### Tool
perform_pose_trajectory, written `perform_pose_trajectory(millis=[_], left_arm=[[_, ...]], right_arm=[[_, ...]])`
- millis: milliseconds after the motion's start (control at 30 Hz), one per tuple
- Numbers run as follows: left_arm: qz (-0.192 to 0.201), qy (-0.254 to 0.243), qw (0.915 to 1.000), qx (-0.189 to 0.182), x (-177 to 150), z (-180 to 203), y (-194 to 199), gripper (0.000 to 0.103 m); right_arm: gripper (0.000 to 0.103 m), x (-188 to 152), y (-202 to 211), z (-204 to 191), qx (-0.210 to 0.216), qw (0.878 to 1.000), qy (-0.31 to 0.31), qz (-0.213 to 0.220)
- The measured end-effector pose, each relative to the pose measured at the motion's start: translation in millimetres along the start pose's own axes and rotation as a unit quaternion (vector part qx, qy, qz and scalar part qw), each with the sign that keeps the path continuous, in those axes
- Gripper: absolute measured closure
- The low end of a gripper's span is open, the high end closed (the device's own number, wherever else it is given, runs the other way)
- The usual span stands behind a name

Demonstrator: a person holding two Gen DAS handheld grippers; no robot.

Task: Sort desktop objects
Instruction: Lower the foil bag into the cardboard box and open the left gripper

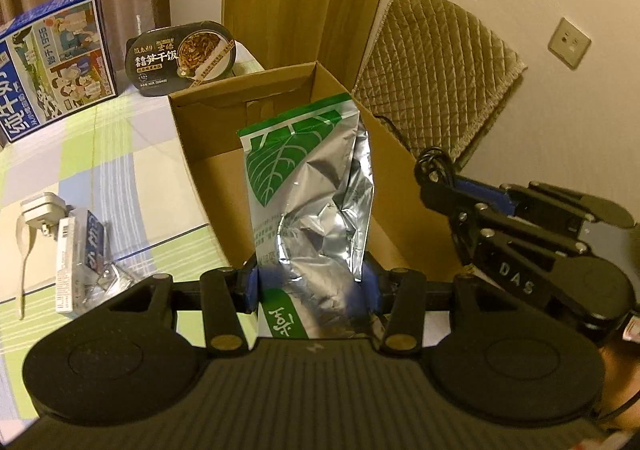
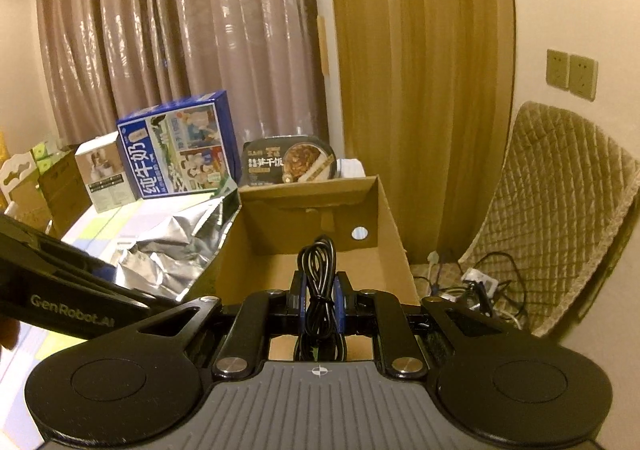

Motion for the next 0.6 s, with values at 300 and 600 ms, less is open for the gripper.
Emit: perform_pose_trajectory(millis=[300, 600], left_arm=[[-0.005, 0.028, 0.9996, -0.008, 18, -5, -24, 0.06], [0.005, 0.062, 0.998, -0.014, 30, -18, -40, 0.053]], right_arm=[[0.093, 10, -16, 14, -0.003, 1.0, -0.011, 0.002], [0.093, 5, -27, 27, -0.008, 1.0, -0.02, -0.01]])
Point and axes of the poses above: each gripper's, at about its wrist camera, not at the fingertips, and y roughly against the way its jaws point, z to its right, x to its top, the point moved 1 cm from there along -y, roughly the way its jaws point, and after that the axes turned 5 degrees about x, right-handed, at the moved point
